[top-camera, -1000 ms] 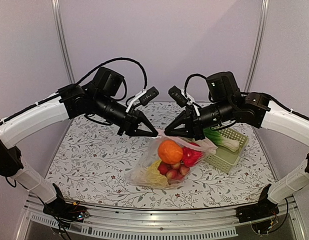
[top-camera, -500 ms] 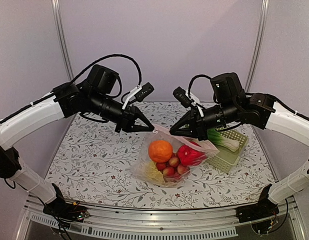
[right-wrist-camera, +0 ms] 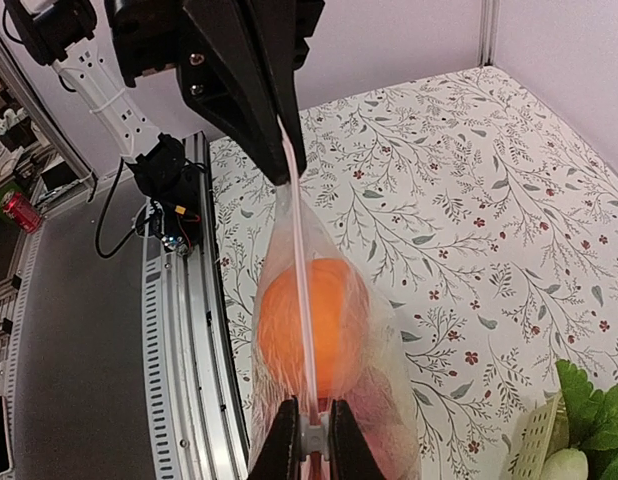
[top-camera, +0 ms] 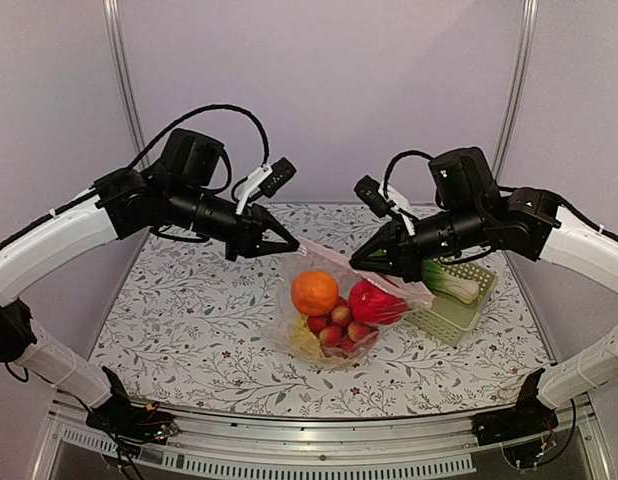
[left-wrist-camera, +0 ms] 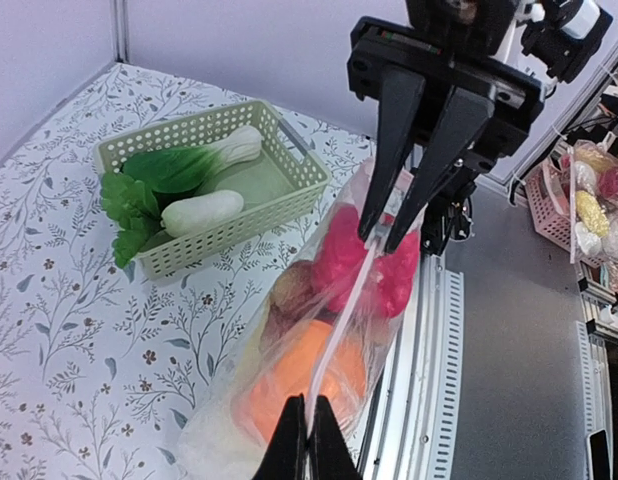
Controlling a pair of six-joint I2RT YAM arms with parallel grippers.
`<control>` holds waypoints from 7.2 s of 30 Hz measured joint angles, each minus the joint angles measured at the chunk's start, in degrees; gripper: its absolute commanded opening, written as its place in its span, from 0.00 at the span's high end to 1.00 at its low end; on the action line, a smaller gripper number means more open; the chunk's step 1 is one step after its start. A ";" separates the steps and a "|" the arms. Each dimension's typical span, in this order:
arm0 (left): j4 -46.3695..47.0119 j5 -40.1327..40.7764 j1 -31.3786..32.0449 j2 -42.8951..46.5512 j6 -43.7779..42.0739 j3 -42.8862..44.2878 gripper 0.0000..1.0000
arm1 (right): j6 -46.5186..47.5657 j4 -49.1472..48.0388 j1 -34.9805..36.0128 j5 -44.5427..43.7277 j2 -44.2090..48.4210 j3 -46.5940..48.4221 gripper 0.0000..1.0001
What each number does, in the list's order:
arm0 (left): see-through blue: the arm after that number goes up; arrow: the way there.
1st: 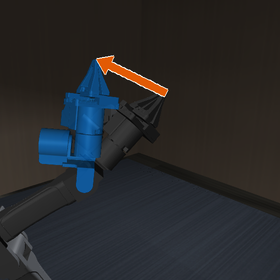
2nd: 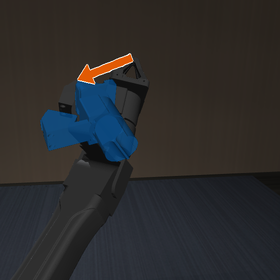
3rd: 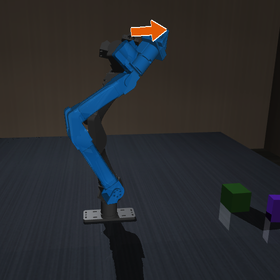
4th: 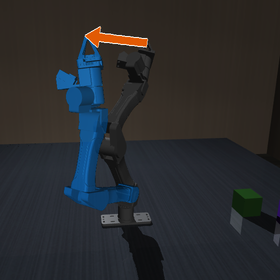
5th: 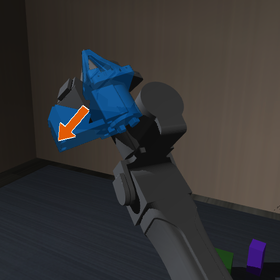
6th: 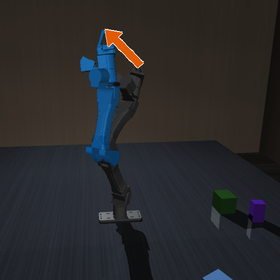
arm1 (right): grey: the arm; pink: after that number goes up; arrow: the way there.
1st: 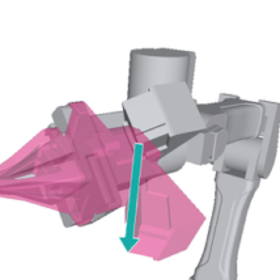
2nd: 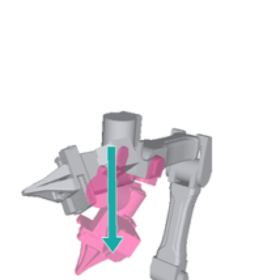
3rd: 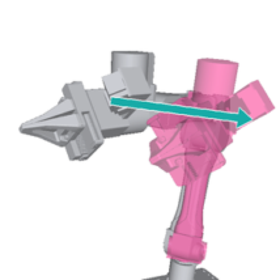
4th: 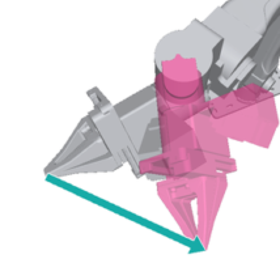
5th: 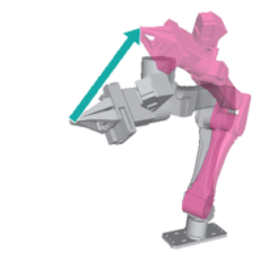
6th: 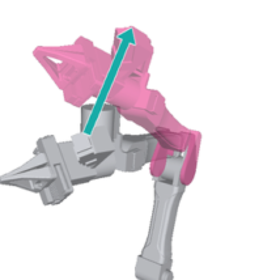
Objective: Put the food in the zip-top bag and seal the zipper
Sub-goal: Zip the zipper on the zipper food storage bag, then pass from the left arm to the right, then pass from the right arm to the left, then hold the zipper from the zipper food storage bag.
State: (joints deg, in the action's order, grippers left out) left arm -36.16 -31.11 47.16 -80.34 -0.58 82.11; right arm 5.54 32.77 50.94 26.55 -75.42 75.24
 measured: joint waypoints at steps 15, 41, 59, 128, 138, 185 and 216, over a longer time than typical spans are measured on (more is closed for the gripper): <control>1.73 5.14 -1.11 1.11 1.84 -1.27 1.00 | -0.13 1.49 -0.02 -4.24 1.64 -0.76 1.00; 9.14 1.97 -3.96 5.09 6.23 -7.17 1.00 | -5.20 3.41 -0.39 -5.01 2.99 -1.29 0.43; 11.80 0.04 -4.63 4.90 8.68 -8.02 1.00 | -9.38 -2.12 -4.61 -8.59 6.69 -14.80 0.01; 7.30 -0.02 -4.09 6.36 0.85 1.31 0.00 | -6.49 16.04 3.02 -3.34 1.97 6.03 1.00; 0.79 -4.26 2.01 -4.15 -7.43 6.58 0.05 | -2.99 18.78 3.02 0.81 -1.53 7.28 1.00; -7.41 -7.26 5.73 -10.10 -10.38 8.92 1.00 | -6.19 18.43 3.15 -5.95 0.55 16.00 0.22; -7.43 -5.95 5.66 -8.68 -8.79 8.85 1.00 | -3.72 18.01 5.44 -5.11 -8.35 18.25 0.60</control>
State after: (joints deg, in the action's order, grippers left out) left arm -43.59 -37.06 52.82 -89.01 -9.37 90.96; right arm 1.83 50.78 56.38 21.43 -83.77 93.49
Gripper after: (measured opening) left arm 0.008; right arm 0.427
